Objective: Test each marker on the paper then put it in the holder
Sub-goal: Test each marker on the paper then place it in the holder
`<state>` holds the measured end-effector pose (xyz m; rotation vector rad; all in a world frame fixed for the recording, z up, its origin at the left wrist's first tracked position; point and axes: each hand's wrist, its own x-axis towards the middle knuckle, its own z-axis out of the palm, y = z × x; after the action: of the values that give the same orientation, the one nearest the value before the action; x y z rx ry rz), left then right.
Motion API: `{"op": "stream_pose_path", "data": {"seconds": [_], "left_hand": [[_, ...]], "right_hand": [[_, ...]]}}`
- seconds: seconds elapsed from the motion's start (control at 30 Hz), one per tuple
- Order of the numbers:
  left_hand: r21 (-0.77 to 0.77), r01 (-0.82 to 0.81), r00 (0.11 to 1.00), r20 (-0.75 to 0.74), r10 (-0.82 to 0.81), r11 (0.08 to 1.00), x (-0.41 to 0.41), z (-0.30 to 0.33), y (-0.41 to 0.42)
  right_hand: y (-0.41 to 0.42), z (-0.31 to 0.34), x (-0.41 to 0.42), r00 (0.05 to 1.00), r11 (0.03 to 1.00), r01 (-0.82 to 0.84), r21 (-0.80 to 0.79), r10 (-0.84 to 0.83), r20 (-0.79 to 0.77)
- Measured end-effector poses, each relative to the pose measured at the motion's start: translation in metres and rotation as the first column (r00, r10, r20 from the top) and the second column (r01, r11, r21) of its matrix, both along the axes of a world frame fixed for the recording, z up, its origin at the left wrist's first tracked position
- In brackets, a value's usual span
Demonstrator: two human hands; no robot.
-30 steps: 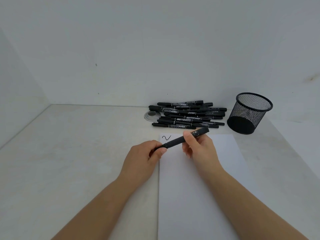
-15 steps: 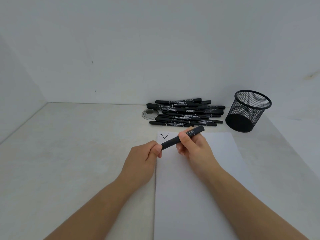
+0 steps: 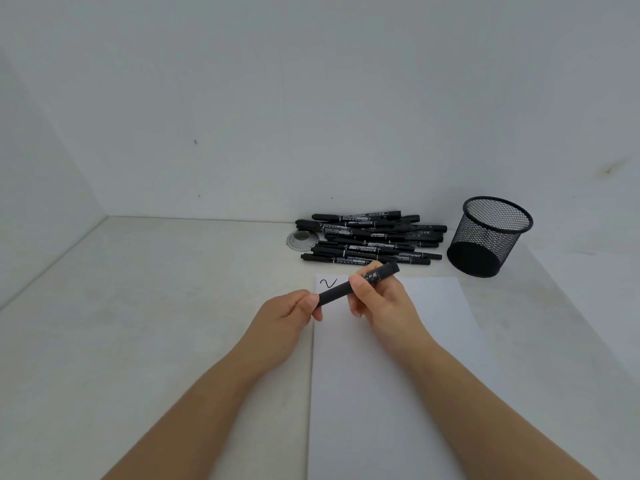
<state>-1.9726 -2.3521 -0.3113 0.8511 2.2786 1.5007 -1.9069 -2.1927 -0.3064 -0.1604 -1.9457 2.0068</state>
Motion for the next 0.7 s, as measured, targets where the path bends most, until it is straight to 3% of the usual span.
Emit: {"op": "stream_pose_path", "data": {"seconds": [0.2, 0.3, 0.4, 0.47, 0.57, 0.7], "left_hand": [[0.015, -0.131, 0.991, -0.019, 0.131, 0.991, -0.003, 0.008, -0.003], [-0.006, -0.172, 0.984, -0.052, 0.171, 0.985, -0.003, 0.015, 0.001], [-0.046, -0.179, 0.971, -0.17, 0.169, 0.983, 0.001, 0.025, 0.013], [-0.119, -0.147, 0.945, -0.31, 0.104, 0.982, 0.007, 0.034, 0.024], [-0.212, -0.113, 0.867, -0.498, -0.008, 0.971, 0.015, 0.05, 0.045], [-0.205, -0.059, 0.822, -0.566, -0.069, 0.977, 0.018, 0.067, 0.072]], "right_hand": [[0.021, 0.015, 0.01, 0.996, 0.996, 0.052, -0.069, -0.047, 0.071], [0.035, 0.026, 0.019, 0.99, 0.958, 0.061, 0.281, -0.095, 0.106], [0.044, 0.038, 0.026, 0.982, 0.789, 0.009, 0.614, -0.124, 0.146], [0.048, 0.047, 0.029, 0.986, 0.613, -0.04, 0.789, -0.101, 0.129], [0.053, 0.059, 0.032, 0.997, 0.369, -0.044, 0.928, -0.044, 0.065], [0.068, 0.076, 0.041, 0.998, 0.311, -0.017, 0.95, -0.047, 0.033]]}}
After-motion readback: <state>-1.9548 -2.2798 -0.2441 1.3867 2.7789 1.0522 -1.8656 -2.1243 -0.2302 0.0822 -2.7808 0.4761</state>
